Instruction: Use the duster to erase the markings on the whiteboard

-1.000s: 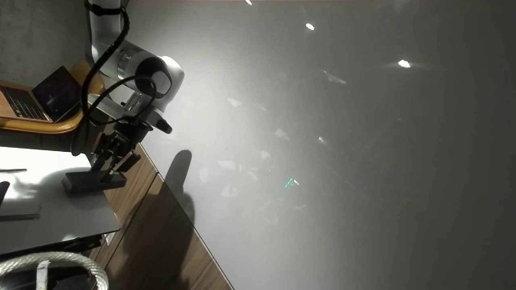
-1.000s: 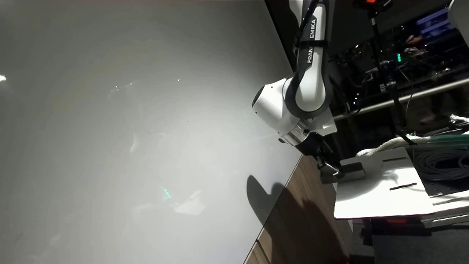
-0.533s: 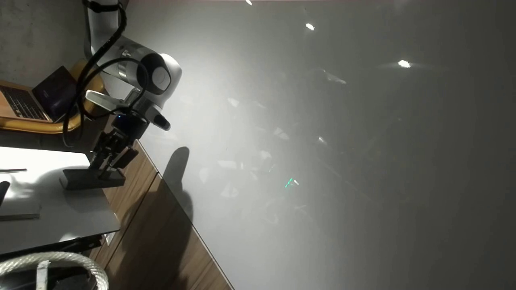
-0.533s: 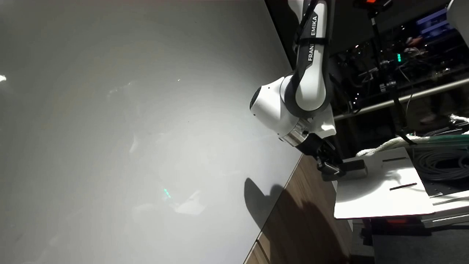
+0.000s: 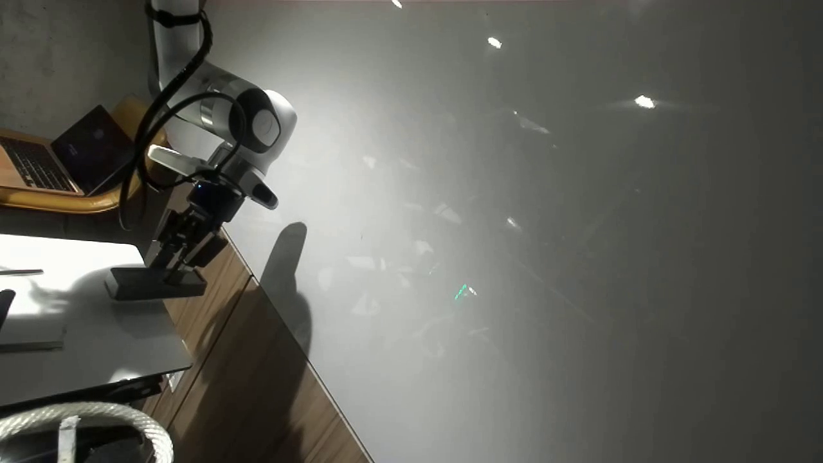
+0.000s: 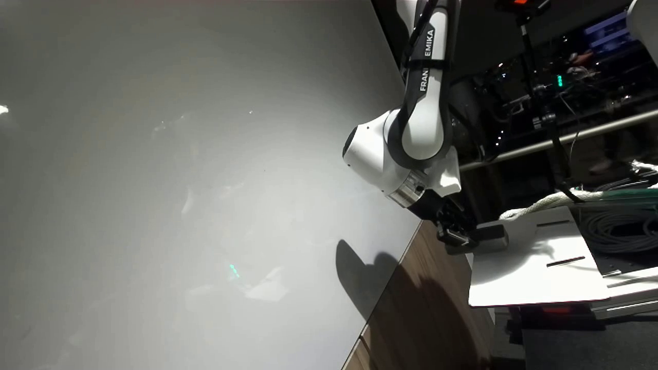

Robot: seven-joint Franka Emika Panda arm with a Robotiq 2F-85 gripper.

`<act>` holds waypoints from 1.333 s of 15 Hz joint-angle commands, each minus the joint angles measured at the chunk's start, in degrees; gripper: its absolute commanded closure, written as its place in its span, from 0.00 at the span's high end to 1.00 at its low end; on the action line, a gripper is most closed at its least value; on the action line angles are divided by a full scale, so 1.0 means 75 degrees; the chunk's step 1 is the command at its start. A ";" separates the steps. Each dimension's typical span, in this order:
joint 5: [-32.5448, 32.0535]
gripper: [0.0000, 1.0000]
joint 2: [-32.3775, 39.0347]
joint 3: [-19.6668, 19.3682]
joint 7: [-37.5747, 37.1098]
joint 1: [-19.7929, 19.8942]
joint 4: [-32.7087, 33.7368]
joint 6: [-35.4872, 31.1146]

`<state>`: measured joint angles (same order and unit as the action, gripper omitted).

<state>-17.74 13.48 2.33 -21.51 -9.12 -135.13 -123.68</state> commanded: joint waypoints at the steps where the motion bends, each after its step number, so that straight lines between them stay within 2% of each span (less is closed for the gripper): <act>1: 0.0246 0.24 0.0185 0.0011 0.0178 0.0077 0.0306 0.0199; 11: 0.0513 0.24 0.0409 -0.0008 0.0199 0.0073 0.0187 0.0195; 12: 0.0522 0.29 0.0415 -0.0010 0.0220 0.0075 0.0175 0.0180; 13: 0.0523 0.73 0.0417 -0.0011 0.0237 0.0071 0.0171 0.0174; 14: 0.0517 0.69 0.0415 -0.0013 0.0237 0.0066 0.0170 0.0172; 15: 0.0514 0.70 0.0408 -0.0011 0.0246 0.0062 0.0169 0.0171; 19: 0.0505 0.96 0.0381 0.0007 0.0258 0.0034 0.0172 0.0207; 20: 0.0532 1.00 0.0326 0.0029 0.0277 0.0023 0.0167 0.0241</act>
<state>-15.03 17.00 2.27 -20.76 -8.94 -133.94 -123.31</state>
